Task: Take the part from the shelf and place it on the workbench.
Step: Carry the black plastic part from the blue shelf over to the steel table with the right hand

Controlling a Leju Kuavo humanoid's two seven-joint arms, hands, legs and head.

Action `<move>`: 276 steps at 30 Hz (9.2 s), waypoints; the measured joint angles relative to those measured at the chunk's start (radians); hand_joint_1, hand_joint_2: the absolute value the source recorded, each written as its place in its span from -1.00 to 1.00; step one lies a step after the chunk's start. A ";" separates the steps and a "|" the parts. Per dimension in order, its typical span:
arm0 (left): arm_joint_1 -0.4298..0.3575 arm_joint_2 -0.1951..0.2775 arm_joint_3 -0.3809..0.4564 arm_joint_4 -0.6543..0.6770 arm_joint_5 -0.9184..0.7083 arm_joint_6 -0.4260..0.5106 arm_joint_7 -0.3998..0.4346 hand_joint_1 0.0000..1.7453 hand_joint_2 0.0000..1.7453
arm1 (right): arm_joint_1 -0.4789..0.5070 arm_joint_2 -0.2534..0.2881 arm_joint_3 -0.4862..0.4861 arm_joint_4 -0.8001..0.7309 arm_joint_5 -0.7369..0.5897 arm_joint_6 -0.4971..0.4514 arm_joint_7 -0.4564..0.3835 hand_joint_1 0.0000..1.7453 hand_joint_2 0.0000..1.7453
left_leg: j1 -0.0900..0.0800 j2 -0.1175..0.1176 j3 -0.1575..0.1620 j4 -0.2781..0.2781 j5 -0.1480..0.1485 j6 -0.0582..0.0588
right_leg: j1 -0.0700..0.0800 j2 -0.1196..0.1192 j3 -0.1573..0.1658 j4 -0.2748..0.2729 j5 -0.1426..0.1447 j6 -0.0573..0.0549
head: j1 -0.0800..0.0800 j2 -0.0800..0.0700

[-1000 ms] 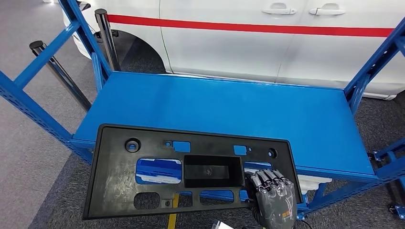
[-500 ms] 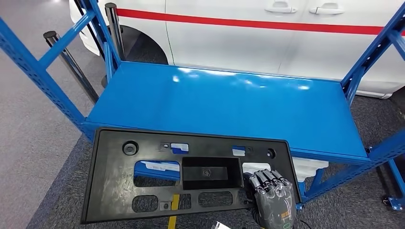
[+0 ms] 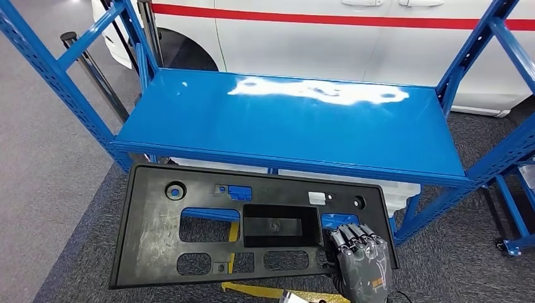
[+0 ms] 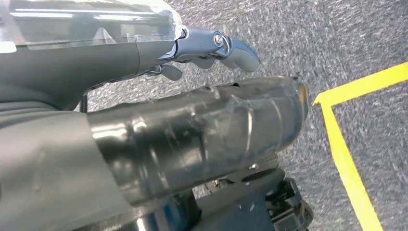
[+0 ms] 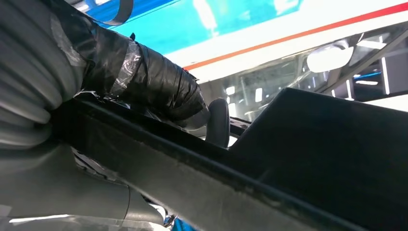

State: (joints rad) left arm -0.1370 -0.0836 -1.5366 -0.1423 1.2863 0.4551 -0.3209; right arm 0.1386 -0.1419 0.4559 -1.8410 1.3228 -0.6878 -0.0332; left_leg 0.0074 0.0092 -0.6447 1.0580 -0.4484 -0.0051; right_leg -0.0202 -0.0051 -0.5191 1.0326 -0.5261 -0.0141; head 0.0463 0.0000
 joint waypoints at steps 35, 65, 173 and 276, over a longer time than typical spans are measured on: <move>0.002 0.000 0.000 0.000 0.006 -0.013 -0.020 -1.00 -1.00 | 0.004 0.000 0.001 0.003 -0.007 -0.001 0.000 1.00 1.00 | 0.002 0.000 -0.058 0.236 -0.149 -0.014 | 0.006 -0.002 -0.023 0.003 0.012 -0.020 | -0.001 0.000; 0.006 0.010 0.000 0.001 0.016 -0.050 -0.047 -1.00 1.00 | 0.015 0.000 -0.001 -0.002 -0.010 -0.001 -0.008 1.00 1.00 | 0.006 -0.002 -0.009 0.194 -0.165 -0.015 | -0.004 0.003 -0.065 0.028 0.033 -0.008 | -0.002 0.000; 0.013 0.007 -0.002 0.005 0.086 -0.028 -0.047 -1.00 1.00 | 0.249 0.245 -0.339 -0.203 -0.223 -0.003 -0.353 1.00 1.00 | 0.007 -0.010 0.134 -0.059 -0.060 0.039 | 0.008 0.034 -0.177 0.175 -0.023 0.030 | 0.005 0.000; 0.010 0.005 -0.019 0.007 0.108 -0.012 -0.037 -1.00 1.00 | 0.272 0.404 -0.456 -0.228 -0.396 -0.006 -0.574 1.00 1.00 | -0.002 0.101 0.118 -0.031 -0.080 0.023 | 0.039 -0.043 -0.060 0.000 0.034 -0.003 | 0.007 0.000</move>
State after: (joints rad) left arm -0.1272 -0.0790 -1.5553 -0.1354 1.3944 0.4428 -0.3575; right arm 0.4108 0.2619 0.0001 -2.0688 0.9268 -0.6935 -0.6072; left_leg 0.0055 0.1106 -0.5268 1.0270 -0.5280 0.0183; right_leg 0.0190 -0.0479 -0.5796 1.0328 -0.4916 -0.0172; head 0.0536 0.0000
